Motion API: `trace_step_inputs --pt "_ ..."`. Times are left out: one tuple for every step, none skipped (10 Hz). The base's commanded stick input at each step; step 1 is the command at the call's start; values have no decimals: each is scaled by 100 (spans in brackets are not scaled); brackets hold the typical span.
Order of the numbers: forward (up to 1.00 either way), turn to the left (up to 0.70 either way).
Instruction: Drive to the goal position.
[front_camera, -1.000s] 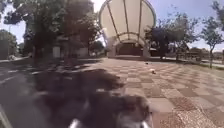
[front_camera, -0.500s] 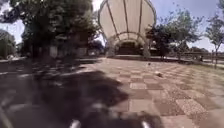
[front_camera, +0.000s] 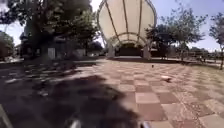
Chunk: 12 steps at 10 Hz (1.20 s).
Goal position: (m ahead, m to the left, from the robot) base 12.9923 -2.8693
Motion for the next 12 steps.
trace_step_inputs --pt "100 -27" --pt "100 -27" --pt "100 0" --pt "100 0" --pt "100 0" --pt "100 0" --pt "100 0" --pt "100 0" --pt "100 0" --pt "100 -2" --pt "100 -27" --pt "100 -27"
